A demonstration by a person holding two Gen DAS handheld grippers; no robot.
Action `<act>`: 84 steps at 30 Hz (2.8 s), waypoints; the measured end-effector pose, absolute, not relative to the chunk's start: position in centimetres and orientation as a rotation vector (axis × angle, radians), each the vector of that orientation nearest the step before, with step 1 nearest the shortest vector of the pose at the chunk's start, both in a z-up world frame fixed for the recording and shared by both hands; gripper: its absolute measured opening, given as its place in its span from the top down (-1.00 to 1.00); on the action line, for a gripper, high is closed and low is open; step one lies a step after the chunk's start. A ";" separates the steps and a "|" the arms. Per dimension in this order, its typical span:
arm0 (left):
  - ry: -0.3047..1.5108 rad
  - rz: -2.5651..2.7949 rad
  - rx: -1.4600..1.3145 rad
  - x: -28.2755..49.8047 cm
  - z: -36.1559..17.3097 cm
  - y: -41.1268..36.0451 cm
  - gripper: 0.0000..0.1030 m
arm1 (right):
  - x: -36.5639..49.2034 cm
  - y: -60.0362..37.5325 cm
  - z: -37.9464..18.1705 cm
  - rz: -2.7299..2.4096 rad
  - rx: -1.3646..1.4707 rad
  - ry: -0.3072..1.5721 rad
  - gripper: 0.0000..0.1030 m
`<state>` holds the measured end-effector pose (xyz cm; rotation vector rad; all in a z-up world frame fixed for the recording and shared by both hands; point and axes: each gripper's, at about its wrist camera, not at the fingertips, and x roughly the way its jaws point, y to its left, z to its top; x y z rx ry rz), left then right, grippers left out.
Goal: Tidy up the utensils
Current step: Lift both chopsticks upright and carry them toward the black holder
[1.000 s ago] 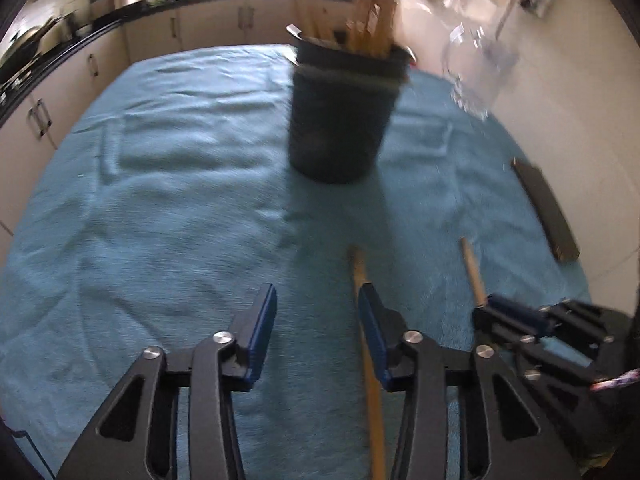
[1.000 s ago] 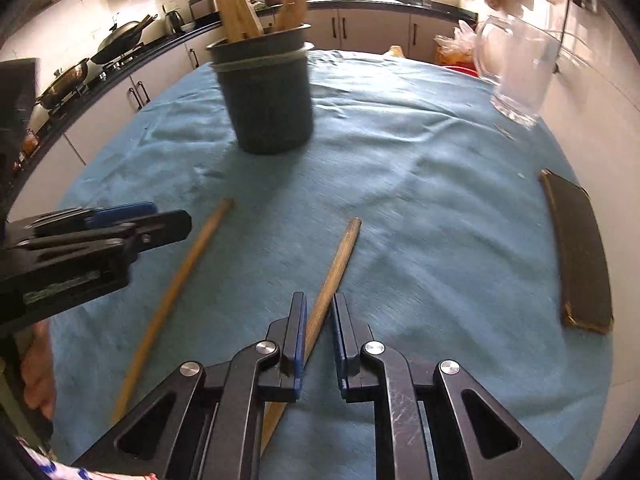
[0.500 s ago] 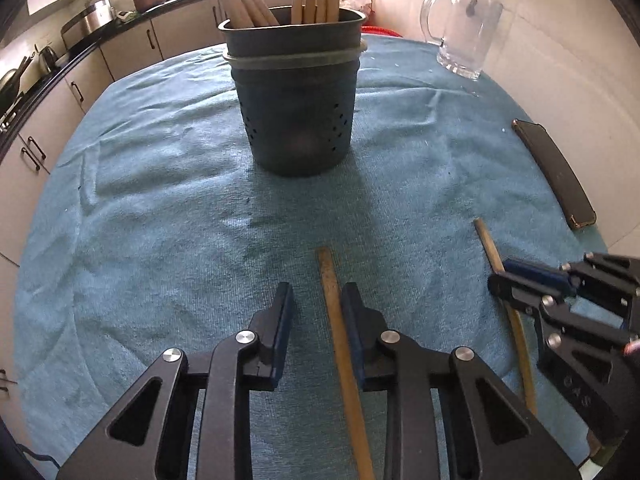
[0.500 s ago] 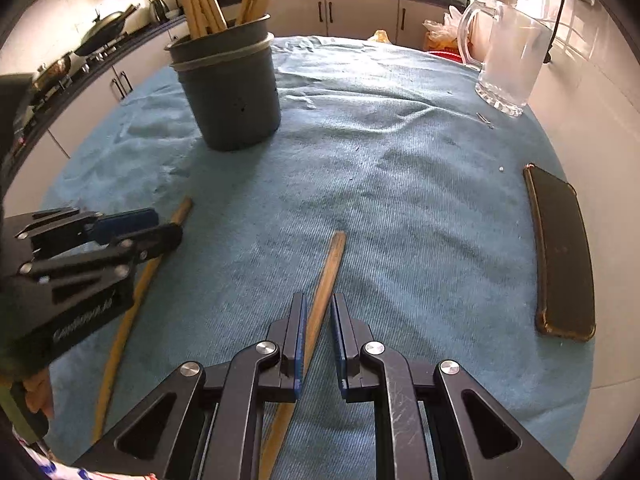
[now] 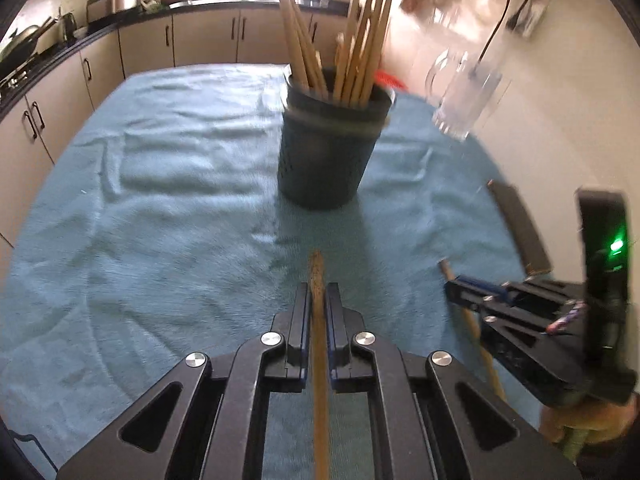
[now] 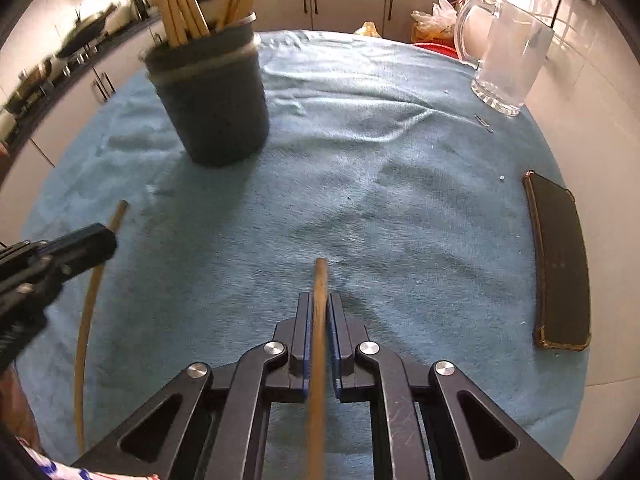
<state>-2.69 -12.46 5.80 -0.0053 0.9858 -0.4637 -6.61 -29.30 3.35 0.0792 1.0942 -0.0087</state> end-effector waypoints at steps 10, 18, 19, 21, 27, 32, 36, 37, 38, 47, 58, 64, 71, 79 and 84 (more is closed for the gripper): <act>0.810 -0.456 -0.044 -7.7 11.4 -9.3 0.87 | -12.0 -29.4 10.6 -0.001 0.088 0.836 0.86; 0.685 -0.429 -0.067 -11.7 14.8 -7.3 0.87 | -16.1 -29.2 15.1 0.004 0.094 0.685 0.86; 0.674 -0.426 -0.069 -12.1 15.1 -7.1 0.87 | -16.4 -29.0 15.3 0.007 0.093 0.678 0.86; 0.654 -0.421 -0.070 -12.8 15.8 -6.7 0.87 | -17.2 -28.7 15.9 0.011 0.091 0.661 0.86; 0.604 -0.418 -0.080 -14.6 17.6 -5.7 0.87 | -18.3 -28.3 16.8 0.018 0.087 0.627 0.86; 0.561 -0.416 -0.070 -16.0 18.9 -5.2 0.87 | -19.7 -28.4 17.6 0.025 0.084 0.596 0.86; 0.548 -0.408 -0.069 -16.5 19.4 -5.0 0.87 | -20.4 -28.1 18.3 0.024 0.074 0.571 0.86; 0.546 -0.407 -0.070 -16.7 19.5 -5.0 0.87 | -20.6 -28.1 18.4 0.023 0.074 0.566 0.86; 0.542 -0.407 -0.068 -16.8 19.5 -4.9 0.87 | -20.7 -28.1 18.6 0.022 0.074 0.560 0.86; 0.517 -0.390 -0.039 -17.5 20.4 -5.2 0.87 | -21.2 -27.8 19.6 0.025 0.080 0.527 0.86; 0.517 -0.327 0.045 -16.4 20.2 -6.3 0.87 | -20.3 -27.4 20.0 0.038 0.086 0.514 0.86; 0.522 -0.290 0.099 -15.5 19.6 -6.6 0.87 | -19.3 -27.3 19.8 0.046 0.087 0.519 0.86; 0.520 -0.278 0.125 -14.7 19.3 -6.8 0.87 | -18.1 -27.3 19.7 0.055 0.094 0.523 0.86; 0.535 -0.291 0.139 -13.4 19.4 -7.4 0.87 | -16.6 -27.5 19.9 0.060 0.109 0.527 0.86; 0.540 -0.293 0.147 -12.4 19.7 -7.8 0.87 | -15.4 -28.1 20.2 0.057 0.122 0.535 0.86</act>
